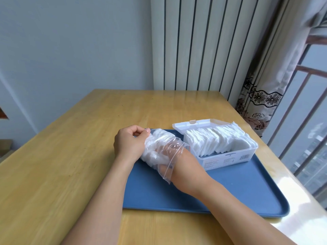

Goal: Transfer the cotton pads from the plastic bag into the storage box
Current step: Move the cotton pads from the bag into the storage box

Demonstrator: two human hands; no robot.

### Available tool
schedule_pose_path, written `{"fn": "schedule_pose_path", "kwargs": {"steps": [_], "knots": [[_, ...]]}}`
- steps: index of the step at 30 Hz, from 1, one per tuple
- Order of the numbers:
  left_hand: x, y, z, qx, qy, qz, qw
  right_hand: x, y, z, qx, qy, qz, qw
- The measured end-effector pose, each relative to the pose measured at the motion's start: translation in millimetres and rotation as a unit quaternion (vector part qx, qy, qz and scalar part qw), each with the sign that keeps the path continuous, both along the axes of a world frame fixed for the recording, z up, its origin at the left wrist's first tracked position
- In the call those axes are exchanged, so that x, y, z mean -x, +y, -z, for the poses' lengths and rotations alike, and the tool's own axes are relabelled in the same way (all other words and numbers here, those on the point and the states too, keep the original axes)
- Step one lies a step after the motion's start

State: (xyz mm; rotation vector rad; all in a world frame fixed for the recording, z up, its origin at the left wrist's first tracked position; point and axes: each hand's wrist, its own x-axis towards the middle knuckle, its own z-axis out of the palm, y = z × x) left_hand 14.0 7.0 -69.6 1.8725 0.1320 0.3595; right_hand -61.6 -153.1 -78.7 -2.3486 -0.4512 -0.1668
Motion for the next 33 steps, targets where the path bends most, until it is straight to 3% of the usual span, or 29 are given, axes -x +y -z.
{"fn": "schedule_pose_path", "kwargs": {"steps": [3,8,11,14,17,20,22,25,28,33], "knots": [[2,-1,-3,-0.012,-0.024,-0.017,1.000,1,-2,-6,-0.025,0.003,0.001,1.000],[-2,10,-2,0.010,-0.040,-0.070,0.997,20,-13,-31,0.011,-0.003,-0.011,1.000],[-1,10,0,0.026,-0.030,-0.064,0.997,26,-33,-54,-0.023,-0.018,0.030,0.999],[1,5,-3,0.019,-0.042,-0.075,0.996,21,-56,-73,-0.174,-0.004,0.084,0.981],[12,-5,-19,0.045,-0.144,-0.094,0.984,17,-71,-78,-0.383,0.043,0.068,0.920],[40,-30,-43,0.168,-0.233,0.029,0.957,17,-65,-75,-0.541,0.122,-0.009,0.832],[60,-44,-49,0.188,-0.234,0.153,0.942,19,-50,-71,-0.574,0.159,-0.046,0.802],[80,-65,-45,0.125,-0.201,0.264,0.935,22,-37,-65,-0.549,0.188,-0.071,0.812],[85,-75,-41,0.079,-0.206,0.268,0.938,25,-33,-66,-0.544,0.196,-0.077,0.812],[81,-74,-41,0.100,-0.207,0.252,0.940,26,-27,-67,-0.594,0.193,-0.081,0.777]]}}
